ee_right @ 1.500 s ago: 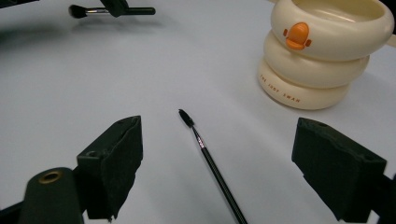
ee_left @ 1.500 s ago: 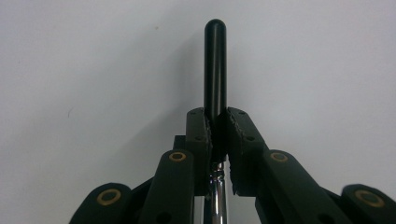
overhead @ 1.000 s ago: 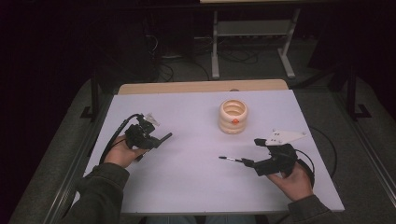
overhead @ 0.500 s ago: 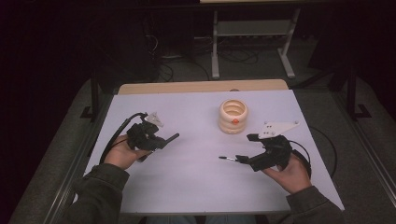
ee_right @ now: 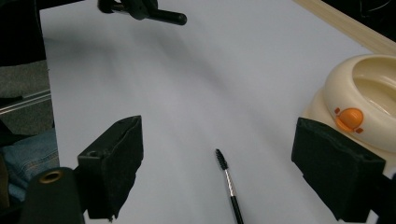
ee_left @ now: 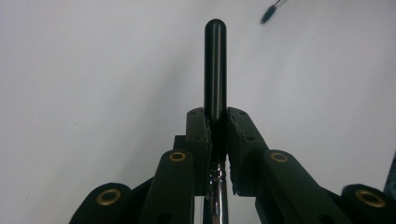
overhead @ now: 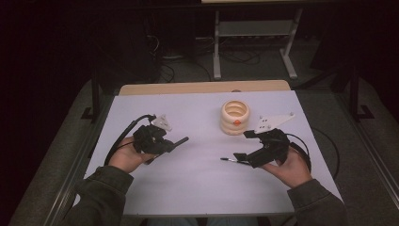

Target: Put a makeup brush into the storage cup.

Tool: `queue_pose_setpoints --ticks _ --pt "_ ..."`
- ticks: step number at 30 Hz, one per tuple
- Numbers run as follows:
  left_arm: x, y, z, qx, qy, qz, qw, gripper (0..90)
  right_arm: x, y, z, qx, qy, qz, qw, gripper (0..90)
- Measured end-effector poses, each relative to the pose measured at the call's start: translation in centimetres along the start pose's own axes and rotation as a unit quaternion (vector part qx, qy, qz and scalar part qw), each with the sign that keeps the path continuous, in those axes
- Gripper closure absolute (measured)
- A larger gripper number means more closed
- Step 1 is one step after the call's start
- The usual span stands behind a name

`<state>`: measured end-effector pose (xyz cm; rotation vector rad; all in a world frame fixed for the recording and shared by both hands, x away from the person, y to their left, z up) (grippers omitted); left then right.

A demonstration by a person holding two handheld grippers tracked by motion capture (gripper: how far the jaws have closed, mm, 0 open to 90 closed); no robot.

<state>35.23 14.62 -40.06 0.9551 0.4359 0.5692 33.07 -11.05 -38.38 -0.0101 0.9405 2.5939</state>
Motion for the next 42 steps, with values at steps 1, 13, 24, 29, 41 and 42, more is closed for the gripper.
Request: queue_pose_setpoints --ticks 1,13,24,29,41,42 --pt "0.0 0.0 0.0 0.000 0.000 0.000 1.0000 79.8 0.0 0.0 0.0 0.000 0.000 0.000 1.0000 15.9" --pt "-2.5 -0.6 0.8 -0.002 -0.035 -0.020 0.9992 79.8 0.3 -0.4 1.3 0.010 0.024 0.016 0.9995 18.9" --pt "-4.2 -1.0 1.4 -0.002 -0.058 -0.039 0.9976 79.8 0.5 0.2 3.0 0.004 0.046 0.032 0.9984 19.6" --pt "-5.3 -1.2 1.9 -0.003 -0.079 -0.047 0.9958 79.7 1.0 -0.5 3.4 0.012 0.055 0.049 0.9972 19.7" --pt "-8.4 -1.8 2.4 -0.015 -0.144 -0.072 0.9869 79.7 2.1 -2.3 3.2 0.041 0.082 0.102 0.9906 34.0" --pt "-8.5 -1.9 2.4 -0.012 -0.151 -0.071 0.9859 79.7 2.3 -2.6 3.1 0.046 0.081 0.110 0.9895 34.7"
Point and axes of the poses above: each handheld gripper's, and its own axes: y roughly backward along the jaws, z roughly out of its top, x roughly to its left, the point moved 8 cm from there along -y, roughly forward along the jaws, and after that the axes turned 14 degrees about y, right-handed, at the moved point
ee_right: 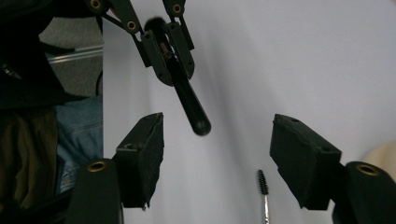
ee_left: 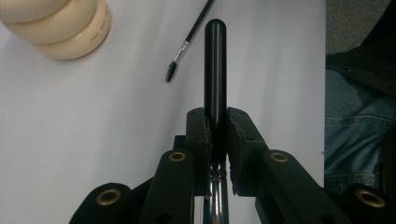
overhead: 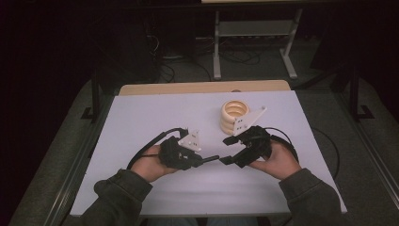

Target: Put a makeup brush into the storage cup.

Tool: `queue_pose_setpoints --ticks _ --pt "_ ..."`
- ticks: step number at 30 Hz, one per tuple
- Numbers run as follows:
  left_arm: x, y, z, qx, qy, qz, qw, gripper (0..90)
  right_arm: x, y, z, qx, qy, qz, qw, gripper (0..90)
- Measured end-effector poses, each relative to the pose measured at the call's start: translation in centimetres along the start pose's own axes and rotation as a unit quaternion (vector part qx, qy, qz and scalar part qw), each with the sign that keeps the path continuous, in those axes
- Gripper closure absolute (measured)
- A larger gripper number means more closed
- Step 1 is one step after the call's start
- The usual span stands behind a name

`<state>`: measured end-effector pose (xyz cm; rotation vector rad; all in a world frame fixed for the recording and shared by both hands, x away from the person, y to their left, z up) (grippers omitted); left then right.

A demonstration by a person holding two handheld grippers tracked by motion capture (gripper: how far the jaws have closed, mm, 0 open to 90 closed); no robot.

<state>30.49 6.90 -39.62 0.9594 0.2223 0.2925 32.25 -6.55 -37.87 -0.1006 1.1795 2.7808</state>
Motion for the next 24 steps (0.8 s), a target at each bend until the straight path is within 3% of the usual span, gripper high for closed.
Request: queue_pose_setpoints --ticks 7,11,24 --pt "-1.1 -0.7 0.2 0.006 -0.024 -0.012 0.9996 79.7 0.5 -1.9 -0.2 0.025 0.039 0.034 0.9983 46.0" --pt "-1.6 -0.9 0.2 0.008 -0.024 -0.016 0.9995 79.7 1.1 -2.4 -0.3 0.032 0.049 0.054 0.9968 52.2" --pt "-2.3 -1.2 0.5 0.012 -0.044 -0.021 0.9987 79.7 2.3 -3.2 -0.5 0.045 0.055 0.106 0.9918 67.0"
Point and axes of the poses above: each handheld gripper's, and its own axes: y roughly backward along the jaws, z roughly out of its top, x roughly to its left, the point moved 8 cm from there along -y, roughly forward along the jaws, and after that the axes turned 14 degrees about y, right-handed, at the moved point
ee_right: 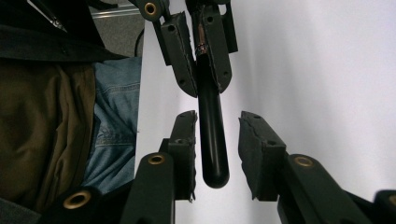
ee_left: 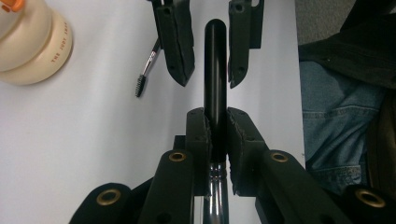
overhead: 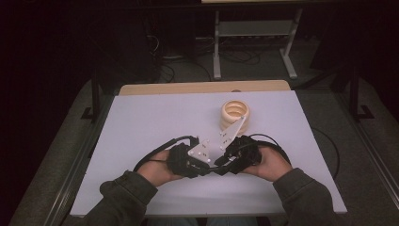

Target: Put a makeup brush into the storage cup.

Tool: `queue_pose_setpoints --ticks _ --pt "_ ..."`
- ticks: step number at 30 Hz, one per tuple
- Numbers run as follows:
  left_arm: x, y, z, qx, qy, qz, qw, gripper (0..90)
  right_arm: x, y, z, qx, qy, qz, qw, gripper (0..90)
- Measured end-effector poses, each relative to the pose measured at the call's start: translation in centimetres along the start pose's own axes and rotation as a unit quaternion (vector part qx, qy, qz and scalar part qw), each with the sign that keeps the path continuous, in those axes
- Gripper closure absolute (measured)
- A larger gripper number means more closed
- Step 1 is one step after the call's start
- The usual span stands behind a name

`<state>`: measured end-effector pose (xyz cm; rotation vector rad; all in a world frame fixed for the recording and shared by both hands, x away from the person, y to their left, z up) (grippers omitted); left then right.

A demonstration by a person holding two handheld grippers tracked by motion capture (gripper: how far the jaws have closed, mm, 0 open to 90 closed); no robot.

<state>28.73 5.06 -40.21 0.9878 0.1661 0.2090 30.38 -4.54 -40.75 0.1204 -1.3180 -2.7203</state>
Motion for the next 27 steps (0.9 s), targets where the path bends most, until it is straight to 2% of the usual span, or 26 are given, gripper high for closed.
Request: queue_pose_setpoints --ticks 5,6,13,16,20,27 --pt "-0.2 -0.1 0.0 0.002 0.005 -0.008 1.0000 79.7 0.0 -0.1 -0.1 -0.002 0.006 0.007 1.0000 73.5" --pt "-0.1 -0.1 0.0 0.004 0.000 -0.008 1.0000 79.7 0.1 -0.1 -0.1 -0.006 0.008 0.018 0.9998 75.3" --pt "-0.3 -0.2 0.0 0.009 -0.008 -0.011 0.9999 79.6 0.4 -0.1 -0.3 -0.007 0.012 0.022 0.9997 78.4" --pt "-0.5 -0.4 -0.1 0.017 0.002 -0.030 0.9994 78.7 0.6 -0.2 -0.4 -0.008 0.016 0.026 0.9995 78.6" --pt "-0.3 -0.5 -0.7 0.030 0.009 -0.021 0.9993 68.1 0.7 -0.2 -0.7 -0.006 0.023 0.012 0.9996 78.8" --pt "0.4 -0.3 -1.5 0.034 0.017 -0.013 0.9992 63.6 1.0 1.1 -1.2 -0.020 0.022 -0.004 0.9995 78.8"
Point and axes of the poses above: each handheld gripper's, and its own axes: y roughly backward along the jaws, z roughly out of its top, x roughly to its left, the point moved 8 cm from there along -y, roughly forward along the jaws, and after that the axes turned 14 degrees about y, right-handed, at the moved point
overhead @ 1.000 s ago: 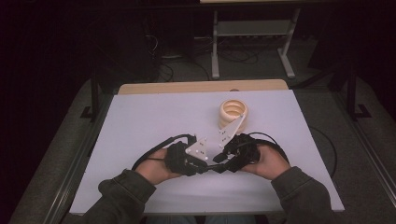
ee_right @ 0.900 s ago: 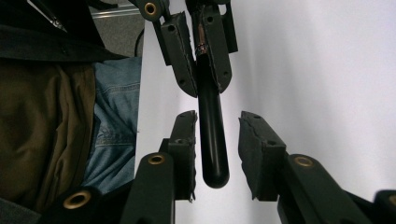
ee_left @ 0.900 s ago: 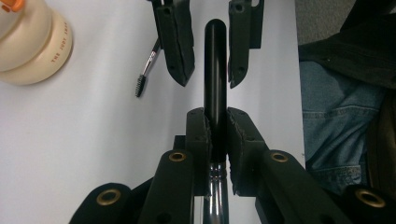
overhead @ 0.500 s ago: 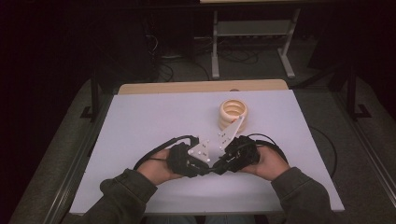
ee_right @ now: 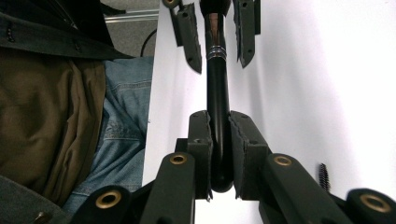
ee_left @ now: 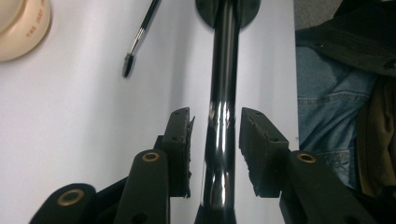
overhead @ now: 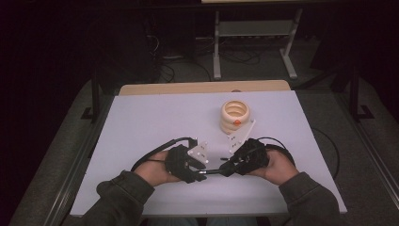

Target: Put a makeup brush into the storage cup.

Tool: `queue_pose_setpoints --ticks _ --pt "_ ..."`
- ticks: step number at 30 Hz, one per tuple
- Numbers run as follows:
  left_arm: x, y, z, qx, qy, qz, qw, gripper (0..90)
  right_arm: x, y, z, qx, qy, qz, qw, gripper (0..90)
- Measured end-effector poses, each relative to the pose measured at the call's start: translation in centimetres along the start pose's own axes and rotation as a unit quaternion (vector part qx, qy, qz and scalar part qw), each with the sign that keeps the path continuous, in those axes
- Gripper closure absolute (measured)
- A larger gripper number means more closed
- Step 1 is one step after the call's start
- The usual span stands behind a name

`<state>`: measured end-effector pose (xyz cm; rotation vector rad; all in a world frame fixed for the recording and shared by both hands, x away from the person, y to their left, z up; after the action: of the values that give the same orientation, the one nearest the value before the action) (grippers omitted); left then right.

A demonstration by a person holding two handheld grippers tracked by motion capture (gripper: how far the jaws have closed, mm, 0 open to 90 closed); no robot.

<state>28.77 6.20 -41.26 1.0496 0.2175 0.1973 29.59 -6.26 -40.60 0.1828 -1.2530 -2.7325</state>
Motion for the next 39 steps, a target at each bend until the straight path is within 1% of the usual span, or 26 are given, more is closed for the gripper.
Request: queue_pose_setpoints --ticks 3,5,6,8,9,10,11,12,13,14,15,16,17,19,20,21,24,25,27,29,31,33,34,35,38,39 --pt "0.2 0.1 -0.3 0.003 -0.002 0.003 1.0000 63.3 0.1 0.3 -0.1 -0.002 0.000 -0.005 1.0000 78.8" --pt "0.2 0.1 -0.4 0.002 0.001 0.001 1.0000 68.2 0.2 0.6 -0.3 -0.005 0.000 -0.009 0.9999 78.8" --pt "0.2 0.1 -0.4 0.003 -0.002 -0.006 1.0000 72.5 0.2 0.6 -0.4 -0.005 0.000 -0.010 0.9999 78.7" --pt "0.0 0.1 -0.4 0.002 -0.004 -0.008 1.0000 75.0 0.2 0.6 -0.4 -0.006 0.003 -0.010 0.9999 78.7" --pt "0.0 0.1 -0.5 0.008 -0.014 -0.005 0.9999 75.0 0.3 0.6 -0.4 -0.003 -0.003 -0.008 1.0000 78.7" --pt "-0.1 0.0 -0.6 0.011 -0.015 -0.005 0.9998 75.5 0.3 0.3 -0.5 -0.003 -0.007 -0.004 1.0000 77.7" --pt "-0.1 0.0 -0.6 0.015 -0.015 -0.006 0.9998 75.8 0.2 0.1 -0.4 -0.001 -0.008 -0.003 1.0000 72.6" --pt "-0.2 -0.1 -0.6 0.019 -0.016 -0.007 0.9997 75.8 0.2 -0.1 -0.4 0.000 -0.012 -0.002 0.9999 70.9" --pt "-0.5 -0.3 -0.6 0.028 -0.022 -0.004 0.9994 75.8 0.2 -0.2 -0.3 0.004 -0.013 0.003 0.9999 69.8" --pt "-0.5 -0.3 -0.6 0.028 -0.022 -0.004 0.9994 75.8 0.2 -0.2 -0.3 0.004 -0.013 0.003 0.9999 69.8" --pt "-0.6 -0.4 -0.6 0.034 -0.027 0.001 0.9991 75.8 0.2 -0.5 -0.3 0.009 -0.012 0.004 0.9999 69.7" --pt "-0.7 -0.5 -0.6 0.039 -0.031 0.003 0.9988 75.9 0.4 -0.9 -0.2 0.021 -0.006 0.010 0.9997 71.1" --pt "-0.9 -0.6 -0.5 0.040 -0.034 0.003 0.9986 75.9 0.4 -0.9 -0.2 0.021 -0.006 0.010 0.9997 71.1" --pt "-1.0 -0.4 -0.4 0.039 -0.036 0.002 0.9986 75.9 0.7 -1.6 -0.2 0.033 -0.002 0.025 0.9991 74.9" --pt "-1.0 -0.4 -0.4 0.039 -0.036 0.002 0.9986 75.9 0.7 -1.6 -0.2 0.033 -0.002 0.025 0.9991 74.9" --pt "-1.0 -0.4 -0.4 0.038 -0.035 -0.001 0.9987 75.9 0.8 -1.9 -0.3 0.042 0.000 0.027 0.9988 77.6" --pt "-1.2 -0.4 -0.4 0.038 -0.040 -0.002 0.9985 75.9 1.0 -2.2 -0.4 0.045 -0.002 0.033 0.9984 78.2" --pt "-1.2 -0.4 -0.4 0.038 -0.041 -0.003 0.9984 75.9 1.0 -2.3 -0.4 0.045 0.002 0.034 0.9984 78.4" --pt "-1.2 -0.4 -0.5 0.029 -0.038 -0.005 0.9988 75.5 1.1 -2.3 -0.6 0.048 0.001 0.032 0.9983 78.5" --pt "-1.1 -0.4 -0.6 0.013 -0.025 -0.015 0.9995 74.1 1.2 -2.3 -0.7 0.042 0.001 0.026 0.9988 78.6" --pt "-0.9 -0.4 -0.8 0.001 -0.008 -0.020 0.9998 63.9 1.4 -2.5 -1.3 0.042 -0.004 0.021 0.9989 78.6" --pt "-0.6 -0.3 -1.4 -0.007 0.007 -0.021 0.9997 61.6 1.5 -2.6 -1.6 0.039 -0.006 0.020 0.9990 78.7" --pt "-0.6 -0.2 -1.7 -0.014 0.019 -0.031 0.9992 60.3 1.6 -2.6 -1.8 0.036 -0.008 0.019 0.9992 78.6" --pt "-0.4 -0.1 -2.0 -0.020 0.028 -0.034 0.9988 59.3 1.7 -2.6 -2.0 0.033 -0.012 0.021 0.9992 78.6" --pt "0.1 0.2 -3.0 -0.039 0.058 -0.038 0.9968 57.1 1.9 -2.4 -2.8 0.026 -0.021 0.016 0.9993 78.6" --pt "0.4 0.4 -3.4 -0.045 0.064 -0.039 0.9962 56.8 2.0 -2.2 -3.0 0.021 -0.027 0.014 0.9993 78.6"
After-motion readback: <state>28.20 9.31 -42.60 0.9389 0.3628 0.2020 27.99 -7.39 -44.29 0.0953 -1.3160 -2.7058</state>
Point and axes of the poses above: each handheld gripper's, and its own axes: y roughly backward along the jaws, z roughly out of its top, x roughly to its left, the point moved 8 cm from there along -y, roughly forward along the jaws, and after that the axes turned 14 degrees about y, right-handed, at the moved point
